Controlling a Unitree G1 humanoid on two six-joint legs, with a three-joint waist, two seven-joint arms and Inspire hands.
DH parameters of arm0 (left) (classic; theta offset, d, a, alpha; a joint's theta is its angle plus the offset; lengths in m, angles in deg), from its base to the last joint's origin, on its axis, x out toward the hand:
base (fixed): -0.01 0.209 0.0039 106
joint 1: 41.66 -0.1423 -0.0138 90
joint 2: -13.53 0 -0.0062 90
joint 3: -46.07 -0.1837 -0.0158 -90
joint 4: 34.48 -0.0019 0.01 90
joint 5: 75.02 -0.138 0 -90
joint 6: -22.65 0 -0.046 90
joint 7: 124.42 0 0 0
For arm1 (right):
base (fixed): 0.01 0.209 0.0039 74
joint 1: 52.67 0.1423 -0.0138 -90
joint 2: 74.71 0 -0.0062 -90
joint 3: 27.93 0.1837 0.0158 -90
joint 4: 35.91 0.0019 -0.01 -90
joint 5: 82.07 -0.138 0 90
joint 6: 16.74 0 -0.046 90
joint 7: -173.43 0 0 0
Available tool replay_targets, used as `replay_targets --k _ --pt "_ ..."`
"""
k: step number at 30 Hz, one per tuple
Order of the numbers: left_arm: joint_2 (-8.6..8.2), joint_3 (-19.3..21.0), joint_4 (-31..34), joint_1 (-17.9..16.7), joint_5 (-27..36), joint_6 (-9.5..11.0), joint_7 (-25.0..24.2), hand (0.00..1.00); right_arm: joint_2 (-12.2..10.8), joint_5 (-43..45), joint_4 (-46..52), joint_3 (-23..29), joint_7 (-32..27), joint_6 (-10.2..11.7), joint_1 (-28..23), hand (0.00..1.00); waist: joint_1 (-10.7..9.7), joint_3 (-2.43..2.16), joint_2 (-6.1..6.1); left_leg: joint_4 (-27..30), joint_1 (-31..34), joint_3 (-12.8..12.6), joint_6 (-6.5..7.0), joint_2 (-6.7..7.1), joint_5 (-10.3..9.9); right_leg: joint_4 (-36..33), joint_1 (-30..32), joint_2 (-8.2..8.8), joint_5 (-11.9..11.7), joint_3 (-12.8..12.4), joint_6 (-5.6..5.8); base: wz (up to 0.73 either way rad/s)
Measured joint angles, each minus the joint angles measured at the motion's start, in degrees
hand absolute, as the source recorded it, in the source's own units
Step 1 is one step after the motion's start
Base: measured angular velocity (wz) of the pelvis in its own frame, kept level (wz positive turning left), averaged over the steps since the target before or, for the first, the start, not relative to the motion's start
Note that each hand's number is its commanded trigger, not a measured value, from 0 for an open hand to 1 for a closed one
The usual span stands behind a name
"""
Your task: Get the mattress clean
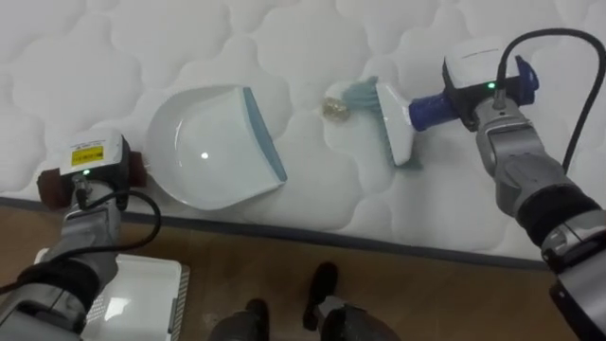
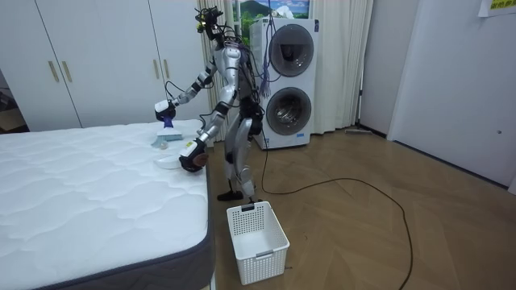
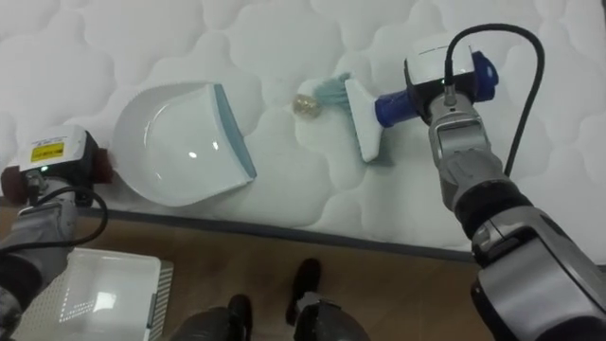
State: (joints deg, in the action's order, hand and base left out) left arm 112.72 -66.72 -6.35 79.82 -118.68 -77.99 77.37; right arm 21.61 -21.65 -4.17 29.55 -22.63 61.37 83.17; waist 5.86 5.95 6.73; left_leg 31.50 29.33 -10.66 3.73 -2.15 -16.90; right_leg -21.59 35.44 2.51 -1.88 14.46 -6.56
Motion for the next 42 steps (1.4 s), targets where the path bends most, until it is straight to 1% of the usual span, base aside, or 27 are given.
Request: replay_targets --k 11,12,14,16,20,30,33,36,38,41,42 --pt "-0.22 -0.04 0.18 0.05 0.10 0.00 0.00 1.00 -0.30 0.58 -0.28 -0.08 -0.06 -0.12 -0.02 1.00 0.22 0.11 -0.51 -0.02 -0.15 0.11 -0.01 -0.02 0.00 0.08 -0.22 -0.04 0.00 0.12 0.00 0.00" --pt "-0.33 -0.06 0.18 0.05 0.07 -0.08 0.00 1.00 -0.44 0.88 -0.27 -0.08 -0.06 -0.30 -0.02 1.00 0.24 0.11 -0.59 -0.03 -0.17 0.10 -0.01 -0.01 0.00 0.08 -0.24 -0.03 0.00 0.13 0.00 0.00" --pt "-1.20 -0.04 0.18 -0.01 0.03 -0.65 0.00 1.00 -1.15 2.72 -0.26 -0.05 -0.06 -0.72 -0.02 1.00 0.39 0.07 -1.09 -0.07 -0.33 0.07 -0.01 0.00 0.00 0.07 -0.38 0.00 0.00 0.39 0.00 0.00" --pt "-1.51 0.07 0.19 -0.01 -0.61 -0.78 0.00 1.00 -1.63 4.17 -0.17 -0.05 -0.06 -0.72 -0.02 1.00 0.58 0.04 -1.23 -0.07 -0.34 0.04 -0.03 -0.03 0.02 0.03 -0.36 -0.02 0.00 0.11 0.00 0.00" --pt "-1.81 0.12 0.24 -0.01 -1.15 -1.03 0.01 1.00 -1.88 4.99 0.78 -0.06 0.03 -0.71 -0.01 1.00 0.73 0.02 -1.26 -0.07 -0.44 -0.02 -0.10 -0.02 0.06 -0.15 -0.36 -0.02 0.00 -0.06 -0.01 0.00" --pt "-1.87 0.06 0.76 -0.01 -1.92 -1.22 -0.07 1.00 -2.29 4.68 1.75 -0.04 0.61 -0.62 -0.01 1.00 0.64 0.01 -1.24 -0.11 -0.48 -0.09 -0.09 0.05 0.07 0.01 -0.35 -0.03 0.03 -0.09 -0.03 0.00" --pt "-1.98 0.06 0.75 -0.02 -1.95 -1.29 -0.06 1.00 -2.62 4.87 3.21 -0.02 0.24 -0.18 0.00 1.00 0.62 0.01 -1.24 -0.10 -0.54 -0.15 -0.09 0.09 0.07 0.07 -0.41 -0.06 0.03 -0.12 -0.04 0.00" --pt "-1.99 0.06 0.75 -0.03 -2.00 -1.50 -0.01 1.00 -4.52 4.91 4.17 0.02 -0.26 -0.10 -0.01 1.00 0.61 -0.01 -1.27 -0.10 -0.56 -0.16 -0.09 0.11 0.07 0.12 -0.45 -0.07 0.03 -0.17 -0.04 0.00" --pt "-2.13 0.05 0.68 -0.04 -2.00 -1.52 0.10 1.00 -6.27 5.35 5.55 0.02 -0.26 0.30 0.00 1.00 0.65 -0.02 -1.29 -0.10 -0.54 -0.17 -0.07 0.10 0.08 -0.03 -0.35 0.00 0.05 -0.14 -0.05 0.00" --pt "-2.86 0.05 0.07 -0.15 -2.00 -1.53 0.40 1.00 -7.47 5.32 7.10 -0.07 -0.25 1.14 -0.01 1.00 0.84 -0.02 -1.31 -0.10 -0.55 -0.18 -0.03 0.13 0.11 -0.19 -0.28 0.08 0.05 -0.11 -0.05 0.00" --pt "-3.05 0.06 -0.04 -0.16 -1.99 -1.54 0.43 1.00 -7.55 5.32 7.26 -0.07 -0.25 1.35 -0.01 1.00 0.87 -0.02 -1.31 -0.10 -0.55 -0.17 -0.01 0.14 0.12 -0.22 -0.27 0.11 0.06 -0.08 -0.05 0.00"
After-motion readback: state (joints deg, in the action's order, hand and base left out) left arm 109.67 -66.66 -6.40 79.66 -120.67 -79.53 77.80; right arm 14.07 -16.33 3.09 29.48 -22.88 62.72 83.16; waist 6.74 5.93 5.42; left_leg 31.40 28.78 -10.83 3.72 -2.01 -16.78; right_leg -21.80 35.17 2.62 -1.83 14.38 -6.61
